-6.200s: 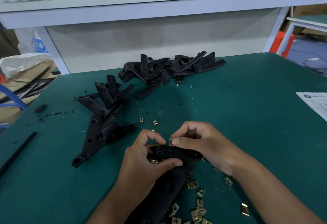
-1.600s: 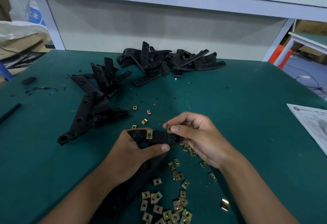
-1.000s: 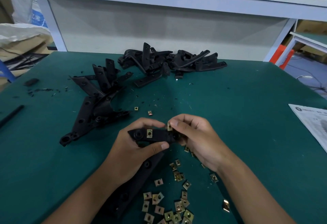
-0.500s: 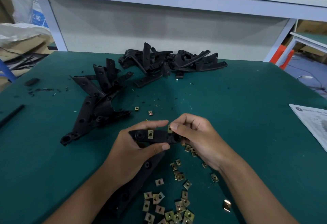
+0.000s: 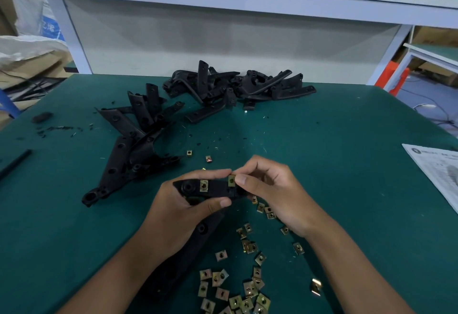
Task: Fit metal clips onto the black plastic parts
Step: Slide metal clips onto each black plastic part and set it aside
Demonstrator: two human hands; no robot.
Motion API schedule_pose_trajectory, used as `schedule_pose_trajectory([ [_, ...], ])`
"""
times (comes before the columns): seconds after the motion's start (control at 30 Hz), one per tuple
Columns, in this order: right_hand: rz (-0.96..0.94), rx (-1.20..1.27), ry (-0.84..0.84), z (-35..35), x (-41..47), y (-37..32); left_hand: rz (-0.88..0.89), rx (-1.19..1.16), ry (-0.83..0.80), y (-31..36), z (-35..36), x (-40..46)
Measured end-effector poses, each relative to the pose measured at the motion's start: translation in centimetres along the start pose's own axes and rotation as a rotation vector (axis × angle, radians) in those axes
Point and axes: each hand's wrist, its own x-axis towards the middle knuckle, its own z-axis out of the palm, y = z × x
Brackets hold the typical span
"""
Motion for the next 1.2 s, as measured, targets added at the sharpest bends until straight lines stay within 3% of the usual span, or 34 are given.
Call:
schedule_pose_trajectory([
  [0.23,-0.076,-0.214,0.018,0.3,-0.1,0.3,0.060,-0.003,0.114,0.0,-0.3,0.5],
  [0.4,-0.156,-0.265,0.101,0.8,0.0,0.6,0.052,-0.108,0.109,0.0,0.0,0.5],
  [1.2,-0.111,-0.423,0.096,1.1,-0.2,0.7,0.019,0.003,0.107,0.0,-0.2,0.5],
])
